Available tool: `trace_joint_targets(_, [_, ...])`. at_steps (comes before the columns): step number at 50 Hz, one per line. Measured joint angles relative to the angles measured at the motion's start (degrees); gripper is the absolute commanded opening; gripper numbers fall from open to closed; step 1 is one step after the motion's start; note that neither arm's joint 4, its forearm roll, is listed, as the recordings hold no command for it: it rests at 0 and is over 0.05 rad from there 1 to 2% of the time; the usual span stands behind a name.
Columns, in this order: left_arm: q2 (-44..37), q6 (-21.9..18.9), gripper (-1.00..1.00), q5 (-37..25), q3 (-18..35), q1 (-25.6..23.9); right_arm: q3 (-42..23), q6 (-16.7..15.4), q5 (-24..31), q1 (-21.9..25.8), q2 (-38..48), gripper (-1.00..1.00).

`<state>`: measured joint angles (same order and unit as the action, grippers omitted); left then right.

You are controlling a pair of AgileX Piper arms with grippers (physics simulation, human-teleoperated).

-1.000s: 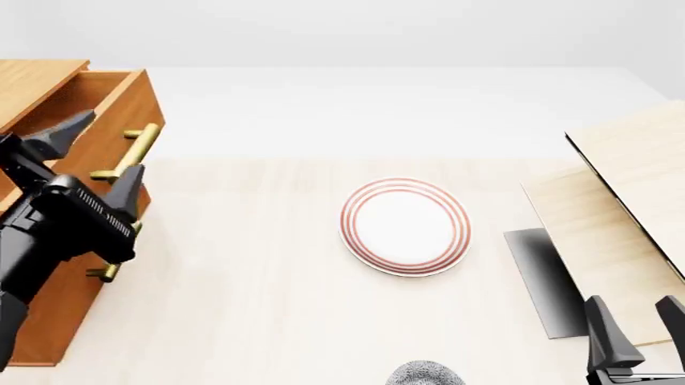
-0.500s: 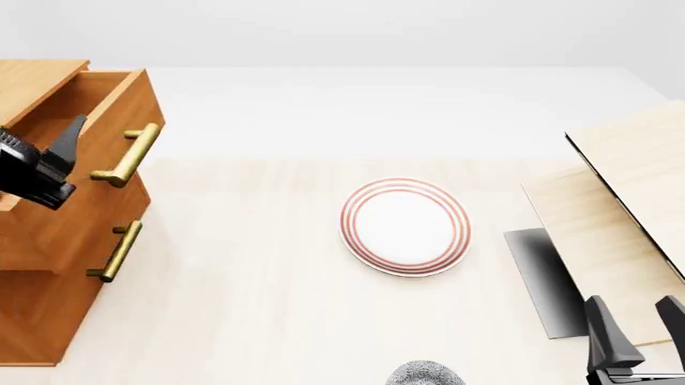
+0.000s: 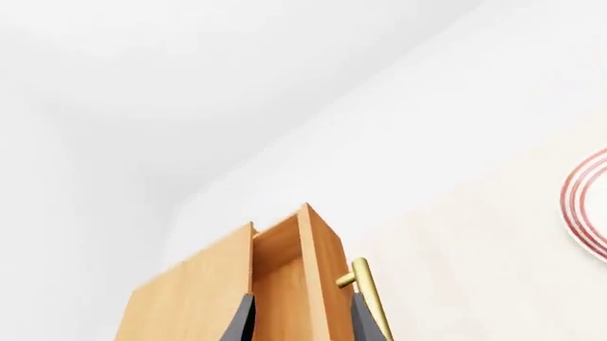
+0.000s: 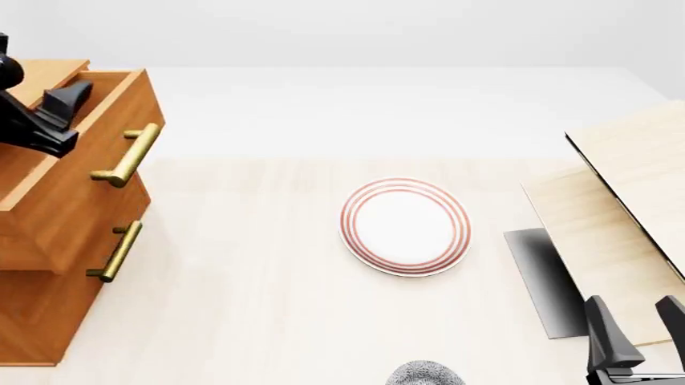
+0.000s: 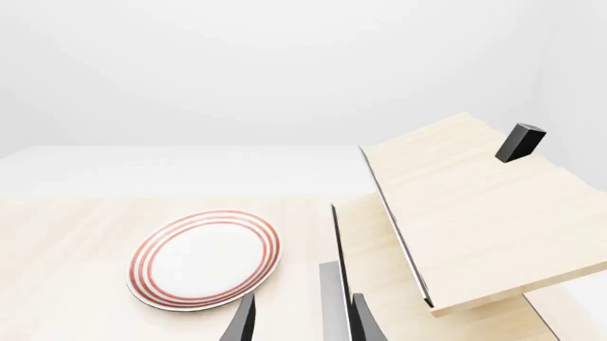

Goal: Open the top drawer of the cabinet and put the bowl in it.

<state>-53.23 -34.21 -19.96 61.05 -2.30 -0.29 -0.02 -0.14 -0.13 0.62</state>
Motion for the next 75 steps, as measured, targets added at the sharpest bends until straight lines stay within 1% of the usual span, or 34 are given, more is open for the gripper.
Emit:
trace_joint_targets(17, [-6.41,8.39,1.0,-6.65,8.01,0.92,0.0,0.0,0.0,0.0,0.0,1.0])
trace_joint_targets(43, [-13.83,17.33,1.0,-13.64,16.17,3.84,0.0,0.0,0.0,0.0,0.0,1.0])
trace_joint_targets(56, [-16.92,20.23,1.0,-15.92,18.49,5.25,0.0,0.0,0.0,0.0,0.0,1.0])
trace_joint_targets(75, [-19.52,22.81,1.0,-17.53,19.87,7.24,0.0,0.0,0.0,0.0,0.01,1.0])
